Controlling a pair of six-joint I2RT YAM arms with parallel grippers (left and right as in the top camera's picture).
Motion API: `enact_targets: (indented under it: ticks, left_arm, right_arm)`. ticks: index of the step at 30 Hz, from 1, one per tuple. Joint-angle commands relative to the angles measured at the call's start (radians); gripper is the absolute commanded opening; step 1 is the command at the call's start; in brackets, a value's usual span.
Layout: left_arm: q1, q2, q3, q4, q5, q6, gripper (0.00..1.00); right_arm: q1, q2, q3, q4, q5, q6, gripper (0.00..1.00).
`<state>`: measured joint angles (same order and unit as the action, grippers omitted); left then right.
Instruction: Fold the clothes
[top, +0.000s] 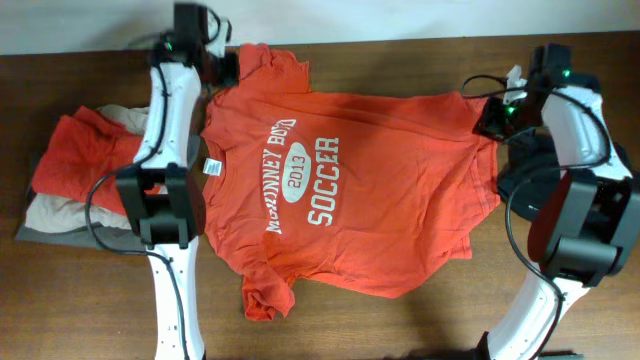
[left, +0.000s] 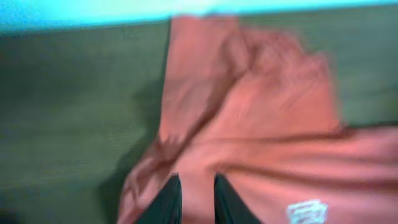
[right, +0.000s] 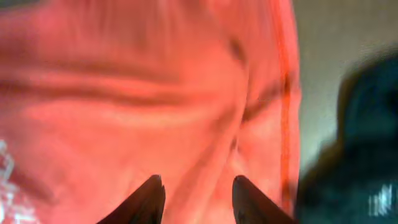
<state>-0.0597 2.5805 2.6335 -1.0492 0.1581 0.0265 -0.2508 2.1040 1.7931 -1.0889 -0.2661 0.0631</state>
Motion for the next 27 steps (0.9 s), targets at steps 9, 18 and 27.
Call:
enact_targets:
  ticks: [9, 18, 27]
  left_arm:
    - [-0.130, 0.007, 0.171, -0.479, 0.089, 0.341, 0.13]
    - [-0.183, 0.018, 0.163, -0.551, 0.070, 0.357, 0.09]
    - [-0.188, -0.156, 0.163, -0.639, 0.063, 0.347, 0.11]
  right_arm:
    - [0.003, -0.090, -0.064, -0.348, -0.006, 0.031, 0.41]
    - [0.144, -0.233, -0.307, -0.218, 0.096, 0.060, 0.41]
    - [0.603, -0.912, -0.443, -0.064, 0.553, 0.261, 0.45]
